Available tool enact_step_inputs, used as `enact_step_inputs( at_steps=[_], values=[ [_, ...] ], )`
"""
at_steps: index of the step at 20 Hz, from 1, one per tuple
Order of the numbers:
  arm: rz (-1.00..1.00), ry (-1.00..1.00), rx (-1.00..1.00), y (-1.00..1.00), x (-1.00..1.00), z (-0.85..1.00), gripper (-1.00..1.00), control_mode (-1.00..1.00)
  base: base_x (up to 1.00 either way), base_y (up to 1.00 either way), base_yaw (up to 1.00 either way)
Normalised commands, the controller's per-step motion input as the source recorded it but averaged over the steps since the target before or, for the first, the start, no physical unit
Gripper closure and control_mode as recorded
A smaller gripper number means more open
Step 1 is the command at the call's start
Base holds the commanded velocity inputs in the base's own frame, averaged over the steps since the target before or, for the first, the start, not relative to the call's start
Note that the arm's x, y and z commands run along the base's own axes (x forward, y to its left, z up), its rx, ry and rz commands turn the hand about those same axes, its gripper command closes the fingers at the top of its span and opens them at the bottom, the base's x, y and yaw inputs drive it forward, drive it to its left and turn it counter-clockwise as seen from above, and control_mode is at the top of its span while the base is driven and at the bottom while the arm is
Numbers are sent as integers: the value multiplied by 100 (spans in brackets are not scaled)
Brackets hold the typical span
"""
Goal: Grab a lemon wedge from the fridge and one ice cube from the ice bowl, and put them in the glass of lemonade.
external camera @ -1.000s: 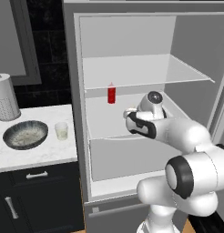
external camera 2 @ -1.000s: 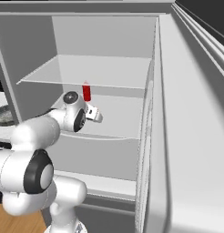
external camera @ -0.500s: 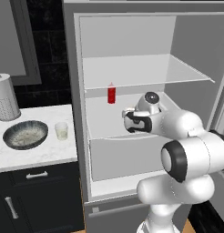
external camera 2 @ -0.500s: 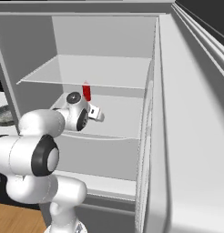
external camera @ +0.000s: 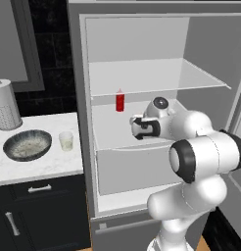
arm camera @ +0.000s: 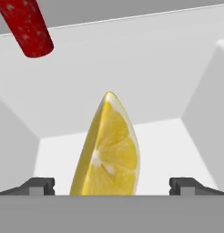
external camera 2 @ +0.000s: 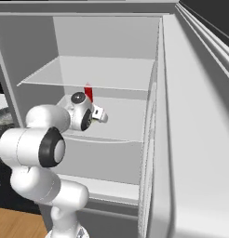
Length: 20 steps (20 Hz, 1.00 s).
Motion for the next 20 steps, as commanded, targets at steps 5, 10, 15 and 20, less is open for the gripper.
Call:
enact_step_inputs(
  at_steps=[5, 10, 15, 20],
  values=[
    [0, 5, 0, 1, 14, -9, -100, -100, 0, 0, 0],
    [0, 6, 0, 3, 12, -11, -100, -100, 0, 0, 0],
    [0, 3, 0, 3, 16, -10, -100, -100, 0, 0, 0],
    [0, 0, 0, 0, 12, -17, -100, -100, 0, 0, 0]
  ],
)
